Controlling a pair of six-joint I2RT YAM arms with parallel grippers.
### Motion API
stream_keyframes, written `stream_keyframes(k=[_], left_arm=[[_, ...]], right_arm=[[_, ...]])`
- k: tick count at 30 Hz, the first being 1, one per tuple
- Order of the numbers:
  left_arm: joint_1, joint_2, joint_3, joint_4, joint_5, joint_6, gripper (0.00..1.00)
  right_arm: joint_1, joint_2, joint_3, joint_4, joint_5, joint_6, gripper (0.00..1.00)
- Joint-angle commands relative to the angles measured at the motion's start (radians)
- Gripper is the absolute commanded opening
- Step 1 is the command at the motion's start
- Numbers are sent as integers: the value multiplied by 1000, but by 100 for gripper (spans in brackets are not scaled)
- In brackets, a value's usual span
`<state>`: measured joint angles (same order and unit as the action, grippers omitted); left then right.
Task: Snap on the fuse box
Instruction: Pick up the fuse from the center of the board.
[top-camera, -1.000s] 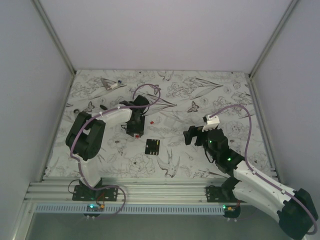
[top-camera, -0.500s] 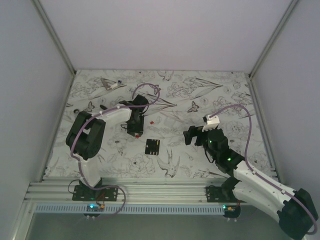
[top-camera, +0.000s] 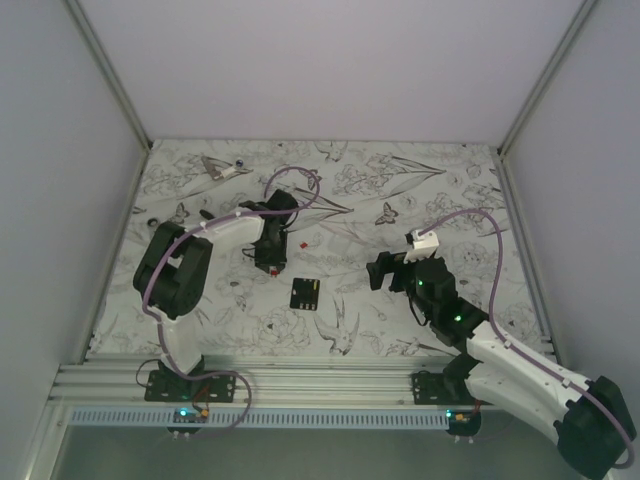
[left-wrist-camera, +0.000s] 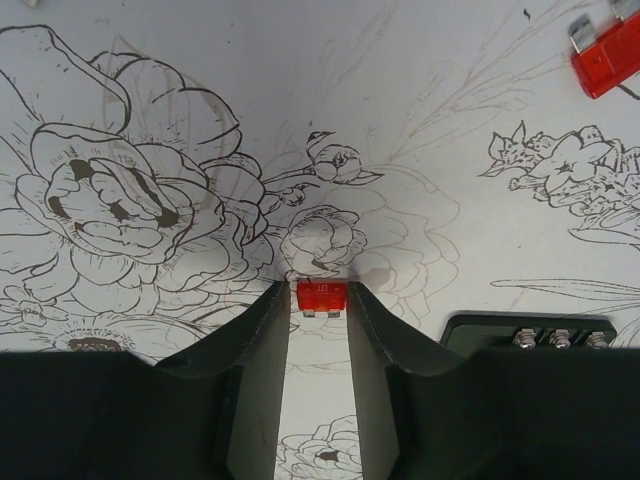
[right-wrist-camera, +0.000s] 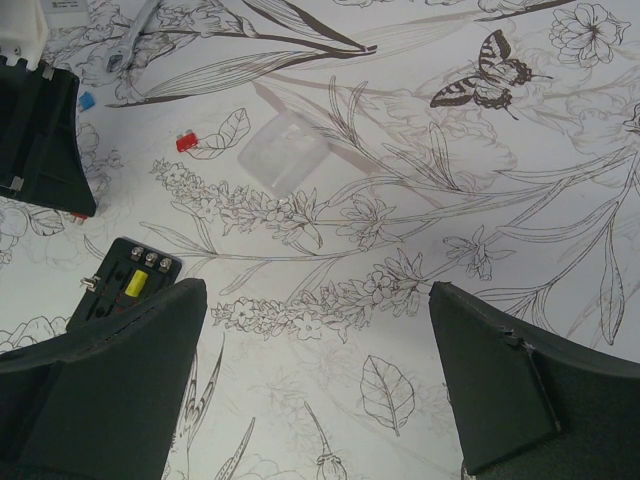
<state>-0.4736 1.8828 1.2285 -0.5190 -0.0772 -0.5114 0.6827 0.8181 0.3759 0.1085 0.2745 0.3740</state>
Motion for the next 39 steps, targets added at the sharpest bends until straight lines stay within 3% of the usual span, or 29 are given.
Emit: stream_keyframes(k=[1, 21, 26, 39], left_arm=[[-14, 76, -11, -10, -13, -21, 32], [-10, 99, -16, 26, -6, -97, 30], [-8, 90, -22, 37, 4, -97, 24], [-33, -209, -92, 42, -8, -174, 21]], right_arm=[[-6, -5, 11, 17, 4, -11, 100], [-6, -10, 9, 13, 4, -8, 100], [-6, -5, 9, 18, -2, -6, 100], [-5, 12, 2, 97, -118, -11, 100]])
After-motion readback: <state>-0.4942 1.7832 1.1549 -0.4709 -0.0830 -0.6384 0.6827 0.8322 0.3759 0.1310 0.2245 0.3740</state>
